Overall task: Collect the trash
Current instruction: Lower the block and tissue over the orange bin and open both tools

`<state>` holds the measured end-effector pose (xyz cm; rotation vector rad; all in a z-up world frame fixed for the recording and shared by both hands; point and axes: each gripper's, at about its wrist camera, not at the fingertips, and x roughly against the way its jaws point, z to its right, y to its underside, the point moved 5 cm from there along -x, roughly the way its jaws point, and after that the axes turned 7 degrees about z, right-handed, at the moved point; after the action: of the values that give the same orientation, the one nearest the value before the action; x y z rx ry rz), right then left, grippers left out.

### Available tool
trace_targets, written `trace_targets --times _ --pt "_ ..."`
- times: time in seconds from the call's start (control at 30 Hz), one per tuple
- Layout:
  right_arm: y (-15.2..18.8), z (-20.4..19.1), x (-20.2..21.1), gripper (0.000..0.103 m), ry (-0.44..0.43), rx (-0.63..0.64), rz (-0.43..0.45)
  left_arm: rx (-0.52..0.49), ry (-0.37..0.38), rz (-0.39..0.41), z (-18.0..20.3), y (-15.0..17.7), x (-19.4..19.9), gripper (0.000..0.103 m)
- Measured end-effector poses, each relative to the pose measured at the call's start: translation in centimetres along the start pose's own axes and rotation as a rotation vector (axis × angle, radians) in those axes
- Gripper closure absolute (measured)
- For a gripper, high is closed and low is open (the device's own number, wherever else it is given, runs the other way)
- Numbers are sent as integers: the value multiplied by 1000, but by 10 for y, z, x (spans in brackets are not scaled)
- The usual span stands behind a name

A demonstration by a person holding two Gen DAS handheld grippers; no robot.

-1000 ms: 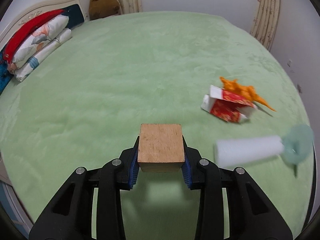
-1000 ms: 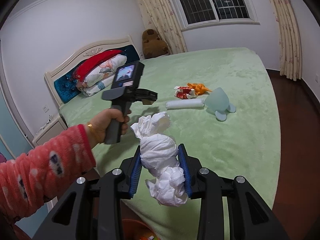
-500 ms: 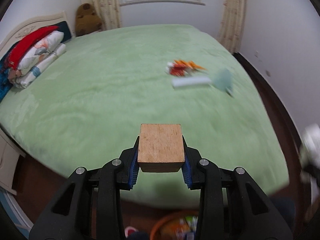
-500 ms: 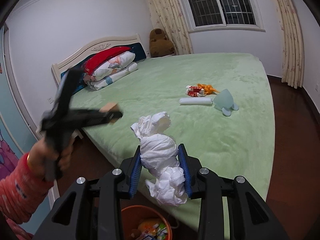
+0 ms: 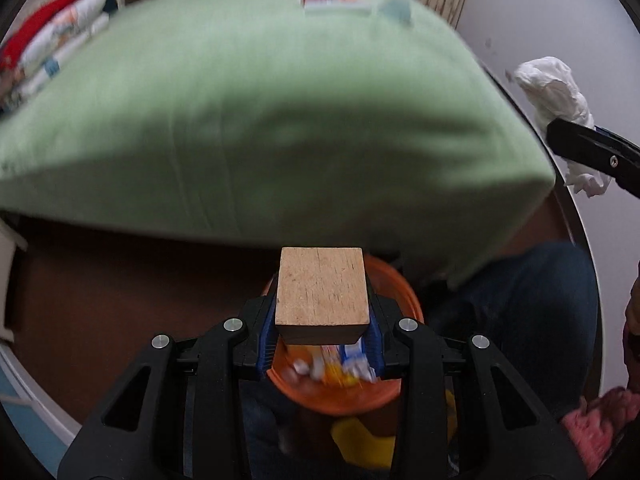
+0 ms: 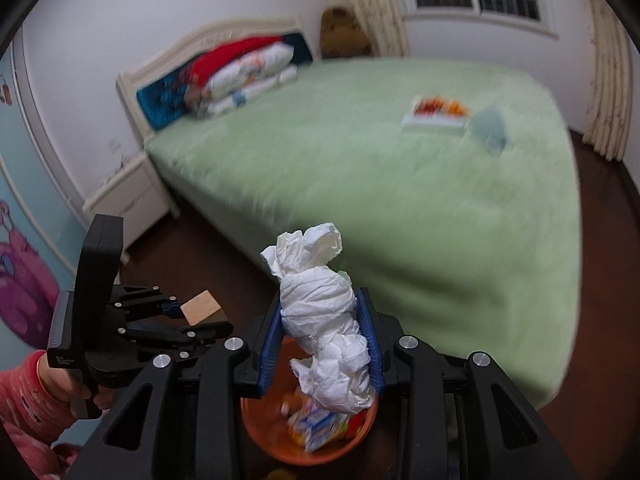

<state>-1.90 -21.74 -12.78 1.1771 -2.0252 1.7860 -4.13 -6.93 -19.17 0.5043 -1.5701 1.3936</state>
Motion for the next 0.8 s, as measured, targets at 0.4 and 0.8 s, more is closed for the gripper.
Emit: trace_targets --times 0.4,0.8 --pt "108 -5 -83 68 -30 -50 -315 77 -11 -214 -2 76 -79 69" --pt "166 27 -140 67 4 -154 -502 92 -16 -336 -6 100 -132 69"
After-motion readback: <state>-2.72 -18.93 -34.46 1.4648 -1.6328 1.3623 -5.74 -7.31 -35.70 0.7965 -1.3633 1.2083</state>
